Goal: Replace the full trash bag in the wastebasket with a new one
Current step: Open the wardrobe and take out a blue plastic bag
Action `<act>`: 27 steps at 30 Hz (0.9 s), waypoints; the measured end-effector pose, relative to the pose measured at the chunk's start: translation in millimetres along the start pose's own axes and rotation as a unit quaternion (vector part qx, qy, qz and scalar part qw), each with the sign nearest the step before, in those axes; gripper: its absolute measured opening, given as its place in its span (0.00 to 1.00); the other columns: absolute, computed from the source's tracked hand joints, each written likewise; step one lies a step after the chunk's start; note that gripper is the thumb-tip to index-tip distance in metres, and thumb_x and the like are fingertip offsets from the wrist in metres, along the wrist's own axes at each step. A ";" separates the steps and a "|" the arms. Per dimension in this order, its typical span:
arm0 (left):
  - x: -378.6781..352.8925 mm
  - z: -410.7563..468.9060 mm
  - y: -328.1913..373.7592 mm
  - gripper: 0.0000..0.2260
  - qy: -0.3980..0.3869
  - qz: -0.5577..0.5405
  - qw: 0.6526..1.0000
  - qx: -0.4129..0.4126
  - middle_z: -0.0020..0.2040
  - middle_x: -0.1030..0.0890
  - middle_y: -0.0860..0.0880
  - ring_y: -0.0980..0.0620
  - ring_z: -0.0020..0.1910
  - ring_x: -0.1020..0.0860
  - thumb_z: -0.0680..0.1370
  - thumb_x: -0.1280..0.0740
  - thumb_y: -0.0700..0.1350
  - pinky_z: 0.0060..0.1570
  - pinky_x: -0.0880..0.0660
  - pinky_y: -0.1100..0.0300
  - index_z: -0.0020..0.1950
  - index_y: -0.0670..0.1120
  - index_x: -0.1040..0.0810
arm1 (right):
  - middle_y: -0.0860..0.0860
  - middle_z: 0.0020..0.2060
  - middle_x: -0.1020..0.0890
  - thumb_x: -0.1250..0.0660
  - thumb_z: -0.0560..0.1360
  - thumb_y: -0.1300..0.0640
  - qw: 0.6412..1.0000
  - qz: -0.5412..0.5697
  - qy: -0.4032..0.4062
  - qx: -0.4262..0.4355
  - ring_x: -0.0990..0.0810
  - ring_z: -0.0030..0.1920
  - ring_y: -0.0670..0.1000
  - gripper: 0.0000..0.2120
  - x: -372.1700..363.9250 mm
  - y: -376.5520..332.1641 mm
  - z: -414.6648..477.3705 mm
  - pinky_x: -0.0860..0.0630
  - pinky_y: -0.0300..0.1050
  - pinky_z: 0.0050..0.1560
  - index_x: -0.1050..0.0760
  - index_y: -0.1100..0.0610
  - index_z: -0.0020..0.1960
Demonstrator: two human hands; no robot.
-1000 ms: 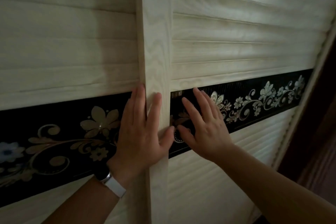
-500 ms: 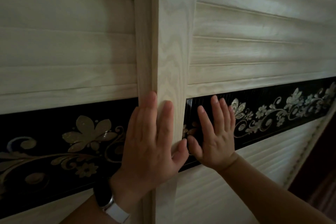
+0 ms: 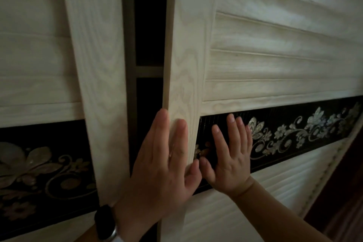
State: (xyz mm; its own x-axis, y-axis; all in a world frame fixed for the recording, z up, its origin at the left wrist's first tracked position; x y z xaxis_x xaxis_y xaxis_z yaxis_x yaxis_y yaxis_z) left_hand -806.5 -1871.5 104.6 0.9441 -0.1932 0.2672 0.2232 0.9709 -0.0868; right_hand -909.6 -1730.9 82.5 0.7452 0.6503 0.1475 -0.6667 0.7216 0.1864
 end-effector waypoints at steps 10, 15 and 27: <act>-60.4 24.9 49.7 0.39 -0.017 -0.054 0.998 0.003 0.75 0.49 0.33 0.41 0.78 0.52 0.73 0.30 0.51 0.74 0.44 0.49 0.75 0.39 0.47 | 0.60 0.74 0.40 0.49 0.77 0.40 1.000 -0.002 -0.009 -0.008 0.43 0.75 0.61 0.32 10.2 80.2 -11.4 0.42 0.65 0.71 0.47 0.52 0.77; -92.6 37.8 76.1 0.40 -0.031 -0.064 0.997 -0.012 0.74 0.49 0.32 0.42 0.78 0.53 0.73 0.31 0.52 0.75 0.46 0.50 0.75 0.40 0.48 | 0.63 0.72 0.40 0.49 0.78 0.41 0.999 -0.005 -0.040 -0.029 0.42 0.74 0.64 0.30 18.0 120.2 -18.7 0.43 0.66 0.71 0.44 0.55 0.75; -165.7 60.2 134.0 0.41 -0.054 -0.091 0.994 -0.022 0.76 0.52 0.34 0.41 0.78 0.55 0.73 0.31 0.51 0.75 0.46 0.49 0.76 0.41 0.52 | 0.65 0.73 0.43 0.45 0.77 0.40 0.993 -0.024 -0.115 -0.028 0.44 0.74 0.67 0.33 35.5 208.7 -34.8 0.41 0.69 0.69 0.43 0.59 0.74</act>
State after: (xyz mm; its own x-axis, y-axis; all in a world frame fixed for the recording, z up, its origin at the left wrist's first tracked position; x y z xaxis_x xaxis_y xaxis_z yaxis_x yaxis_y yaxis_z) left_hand -947.6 -1700.9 106.5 0.8560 -0.3466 0.3836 0.4008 0.9136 -0.0690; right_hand -1022.8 -1549.0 92.8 0.7560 0.5480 0.3580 -0.6247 0.7673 0.1446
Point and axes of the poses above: each hand's wrist, its own z-axis towards the middle knuckle, its own x-axis out of the back of the hand, y = z × x, the point moved 2 cm from there along z, towards the middle knuckle
